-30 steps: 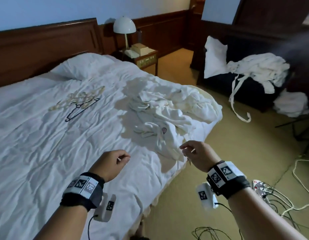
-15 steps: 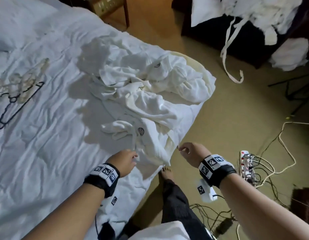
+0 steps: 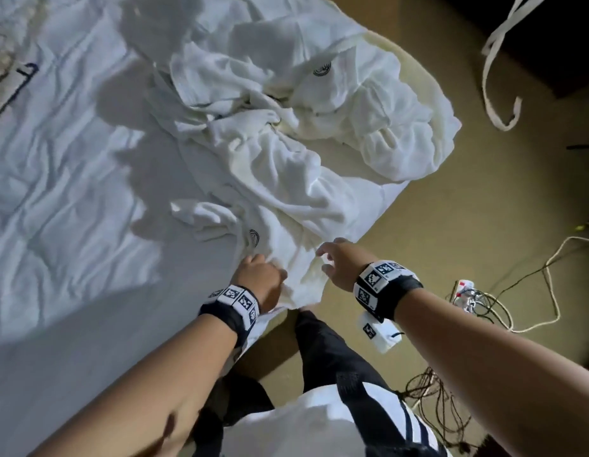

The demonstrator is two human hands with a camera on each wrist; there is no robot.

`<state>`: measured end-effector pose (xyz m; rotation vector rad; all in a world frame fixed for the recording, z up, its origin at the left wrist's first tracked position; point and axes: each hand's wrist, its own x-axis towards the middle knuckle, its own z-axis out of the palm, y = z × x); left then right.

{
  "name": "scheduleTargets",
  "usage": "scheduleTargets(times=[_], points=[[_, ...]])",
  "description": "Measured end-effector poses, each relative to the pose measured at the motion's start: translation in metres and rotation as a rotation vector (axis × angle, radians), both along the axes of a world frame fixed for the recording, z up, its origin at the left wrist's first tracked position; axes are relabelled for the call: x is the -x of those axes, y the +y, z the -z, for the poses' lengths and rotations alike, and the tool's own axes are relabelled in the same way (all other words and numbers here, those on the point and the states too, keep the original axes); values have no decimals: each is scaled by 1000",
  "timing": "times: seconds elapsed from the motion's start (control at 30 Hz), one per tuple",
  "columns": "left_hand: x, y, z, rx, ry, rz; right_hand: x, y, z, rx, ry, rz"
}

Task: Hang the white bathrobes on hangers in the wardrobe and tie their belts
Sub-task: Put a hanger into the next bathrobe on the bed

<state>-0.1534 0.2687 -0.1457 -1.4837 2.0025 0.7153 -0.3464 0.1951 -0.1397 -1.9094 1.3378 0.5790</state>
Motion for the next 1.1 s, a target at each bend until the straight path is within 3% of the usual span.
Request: scheduleTargets(times=[0.13, 0.2, 0.3, 0.37, 0.43, 0.5, 0.57, 0.67, 0.77, 0.9, 1.03, 1.1], points=[[-57, 36, -31, 9, 184, -397, -44, -4, -9, 206, 16, -130], [-88, 63, -50, 35, 239, -513, -76, -4, -13, 281, 34, -262], [-140, 113, -76, 133, 209, -541, -135, 12, -23, 291, 61, -506], [-179, 154, -95, 253, 146, -425, -181, 40, -35, 269, 61, -686], [-227, 201, -117, 295, -4, -319, -232, 74, -47, 221, 71, -808], [-284, 253, -140, 247, -183, -335, -283, 117, -55, 81, 78, -837], [-352, 306, -169, 194, -372, -453, -334, 168, -62, -27, 51, -885], [-449, 390, -219, 228, -713, -613, -400, 244, -77, -18, -102, -1015], [-518, 455, -255, 273, -906, -747, -456, 292, -93, -24, -265, -964], [-566, 466, -241, 403, -732, -980, -503, 309, -101, -51, -369, -912], [-571, 429, -175, 534, -288, -1245, -529, 275, -90, -57, -341, -855], [-565, 408, -139, 480, -78, -1336, -542, 248, -80, -45, -288, -848]])
